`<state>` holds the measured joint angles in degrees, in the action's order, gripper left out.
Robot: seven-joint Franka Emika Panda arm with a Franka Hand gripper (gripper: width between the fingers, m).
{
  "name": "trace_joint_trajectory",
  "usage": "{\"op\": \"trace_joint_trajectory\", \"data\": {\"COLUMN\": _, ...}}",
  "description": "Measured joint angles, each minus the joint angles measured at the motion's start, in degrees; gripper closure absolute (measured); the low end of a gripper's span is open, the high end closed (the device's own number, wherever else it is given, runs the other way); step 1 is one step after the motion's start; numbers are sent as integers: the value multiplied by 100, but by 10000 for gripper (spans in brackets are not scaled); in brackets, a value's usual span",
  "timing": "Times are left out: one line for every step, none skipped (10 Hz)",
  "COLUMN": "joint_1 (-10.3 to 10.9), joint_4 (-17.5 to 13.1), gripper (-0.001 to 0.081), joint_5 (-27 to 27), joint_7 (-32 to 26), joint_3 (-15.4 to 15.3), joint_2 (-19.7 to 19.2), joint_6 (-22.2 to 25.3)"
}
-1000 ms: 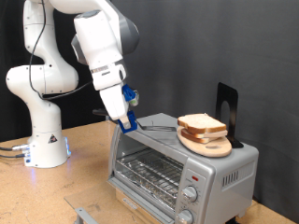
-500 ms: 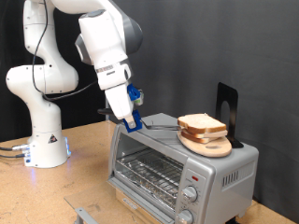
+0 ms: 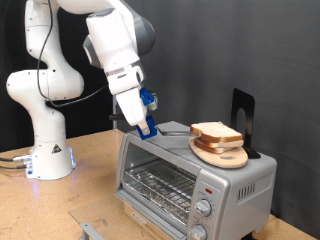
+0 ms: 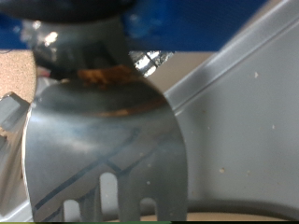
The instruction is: Make a piece of toast with the oven
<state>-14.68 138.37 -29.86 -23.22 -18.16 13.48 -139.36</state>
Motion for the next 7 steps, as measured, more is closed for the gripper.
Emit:
{"op": "trace_joint_trajectory", "data": {"joint_1": 0, "joint_4": -18, "gripper": 415, "joint_5": -2, "joint_7": 0, "joint_3": 0, "joint_2": 0, "joint_6": 18}}
{"op": "trace_joint_trajectory", "data": {"joint_1": 0, "joint_4": -31, "gripper": 415, "joint_5": -1, "joint_7": 1, "joint_3": -1, "joint_2": 0, "joint_6": 36}}
{"op": "trace_joint_trajectory", "data": {"joint_1": 0, "joint_4": -44, "gripper": 415, "joint_5": 9, "joint_7": 24, "joint_3": -2, "joint_2": -1, "joint_6": 72}}
{"op": "trace_joint_trajectory", "data": {"joint_1": -2, "joint_4": -56, "gripper": 415, "joint_5": 33, "joint_7": 69, "joint_3": -9, "joint_2": -3, "joint_6": 106}}
{"op": "trace_joint_trajectory", "data": {"joint_1": -3, "joint_4": -72, "gripper": 415, "joint_5": 69, "joint_7": 128, "joint_3": -21, "joint_2": -12, "joint_6": 134}}
{"op": "trace_joint_trajectory", "data": {"joint_1": -5, "joint_4": -90, "gripper": 415, "joint_5": 97, "joint_7": 194, "joint_3": -41, "joint_2": -21, "joint_6": 165}}
{"op": "trace_joint_trajectory", "data": {"joint_1": -6, "joint_4": -117, "gripper": 415, "joint_5": 129, "joint_7": 266, "joint_3": -62, "joint_2": -32, "joint_6": 204}}
